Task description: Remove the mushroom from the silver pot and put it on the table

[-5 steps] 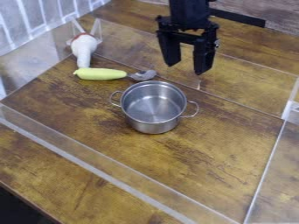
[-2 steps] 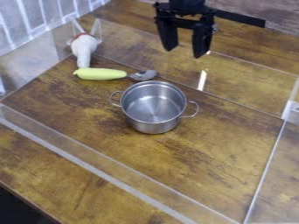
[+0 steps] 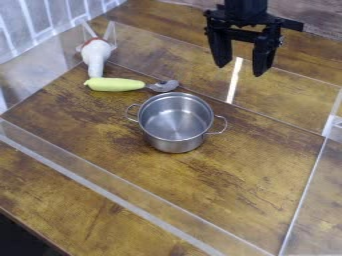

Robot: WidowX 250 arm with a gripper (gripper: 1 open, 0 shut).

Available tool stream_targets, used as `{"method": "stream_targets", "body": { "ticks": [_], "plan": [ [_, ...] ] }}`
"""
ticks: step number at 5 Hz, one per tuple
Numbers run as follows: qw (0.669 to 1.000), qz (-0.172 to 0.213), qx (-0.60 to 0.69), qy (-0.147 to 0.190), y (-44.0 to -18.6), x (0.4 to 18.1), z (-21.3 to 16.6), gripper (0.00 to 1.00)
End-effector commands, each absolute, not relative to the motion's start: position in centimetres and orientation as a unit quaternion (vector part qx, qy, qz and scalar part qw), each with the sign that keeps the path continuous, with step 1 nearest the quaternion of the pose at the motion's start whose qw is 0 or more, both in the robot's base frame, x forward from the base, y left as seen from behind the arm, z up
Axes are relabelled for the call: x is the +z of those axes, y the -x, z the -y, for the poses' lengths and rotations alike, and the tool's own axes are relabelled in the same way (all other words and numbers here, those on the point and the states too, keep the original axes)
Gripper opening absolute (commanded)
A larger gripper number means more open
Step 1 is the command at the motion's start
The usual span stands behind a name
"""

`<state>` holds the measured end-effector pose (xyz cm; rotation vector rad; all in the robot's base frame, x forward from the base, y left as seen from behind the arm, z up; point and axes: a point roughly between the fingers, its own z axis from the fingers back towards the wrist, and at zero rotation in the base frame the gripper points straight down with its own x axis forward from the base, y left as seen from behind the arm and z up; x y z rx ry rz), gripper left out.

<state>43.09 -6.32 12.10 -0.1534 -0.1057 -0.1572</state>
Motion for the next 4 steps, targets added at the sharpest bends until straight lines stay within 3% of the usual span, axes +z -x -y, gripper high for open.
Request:
{"method": "stream_targets", "body": {
  "ticks": [1,4],
  "plan": [
    [0.990,0.083,-0.081,0.078,-43.7,14.5,6.7,1.00],
    [0.992,0.100,0.032,0.069,-43.1,14.1,3.4,1.00]
  ]
}}
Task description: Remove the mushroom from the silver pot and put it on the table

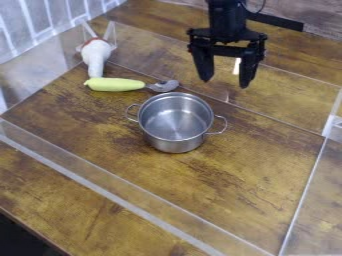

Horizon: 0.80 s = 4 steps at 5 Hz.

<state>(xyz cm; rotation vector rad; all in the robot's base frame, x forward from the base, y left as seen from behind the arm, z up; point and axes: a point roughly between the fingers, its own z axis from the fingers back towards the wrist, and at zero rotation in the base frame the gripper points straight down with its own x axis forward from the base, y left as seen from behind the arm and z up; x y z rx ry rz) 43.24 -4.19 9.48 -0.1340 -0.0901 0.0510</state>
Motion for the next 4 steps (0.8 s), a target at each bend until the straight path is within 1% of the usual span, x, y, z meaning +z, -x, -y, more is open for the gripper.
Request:
{"method": "stream_targets", "body": {
  "ticks": [1,2,4],
  "plan": [
    [0.991,0.108,0.050,0.062,-43.2,14.5,3.5,1.00],
    [0.989,0.115,0.071,0.056,-43.3,14.8,3.4,1.00],
    [0.985,0.127,0.109,0.040,-44.7,14.4,-1.0,1.00]
  ]
}}
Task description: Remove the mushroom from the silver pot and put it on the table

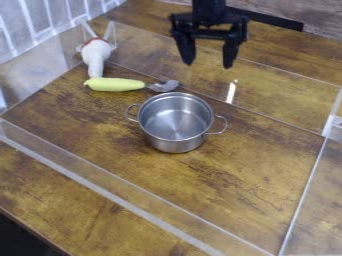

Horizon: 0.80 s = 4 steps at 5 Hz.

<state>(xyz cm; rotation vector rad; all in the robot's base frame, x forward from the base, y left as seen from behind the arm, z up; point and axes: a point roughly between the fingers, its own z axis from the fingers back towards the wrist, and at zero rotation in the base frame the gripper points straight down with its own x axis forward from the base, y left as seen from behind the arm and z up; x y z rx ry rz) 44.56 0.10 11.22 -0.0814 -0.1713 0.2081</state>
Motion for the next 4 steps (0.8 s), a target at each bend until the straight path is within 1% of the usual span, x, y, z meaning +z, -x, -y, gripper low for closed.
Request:
{"method": "stream_targets", "body": {
  "ticks": [1,3,4],
  "plan": [
    [0.989,0.126,0.062,0.051,-45.4,14.6,0.9,1.00],
    [0.988,0.111,0.092,0.050,-46.0,14.2,-0.5,1.00],
    [0.988,0.101,0.102,0.050,-45.3,13.9,-1.5,1.00]
  ]
}}
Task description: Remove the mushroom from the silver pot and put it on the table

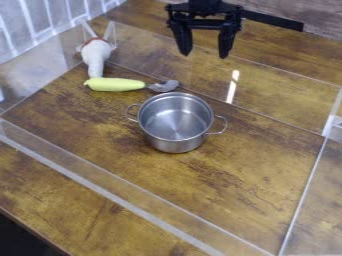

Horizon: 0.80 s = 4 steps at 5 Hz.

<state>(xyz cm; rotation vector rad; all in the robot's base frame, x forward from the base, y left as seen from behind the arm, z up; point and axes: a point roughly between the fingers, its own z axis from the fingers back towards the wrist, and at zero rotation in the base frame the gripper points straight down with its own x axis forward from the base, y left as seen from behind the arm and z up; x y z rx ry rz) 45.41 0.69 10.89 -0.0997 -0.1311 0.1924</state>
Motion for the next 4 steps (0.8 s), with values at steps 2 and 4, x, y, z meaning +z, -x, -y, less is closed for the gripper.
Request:
{"method": "stream_targets", "body": {
  "ticks": [2,4],
  "plan": [
    [0.988,0.097,0.105,0.056,-44.5,14.4,-2.5,1.00],
    [0.992,0.094,0.045,0.076,-45.2,15.9,-2.7,1.00]
  ]
}}
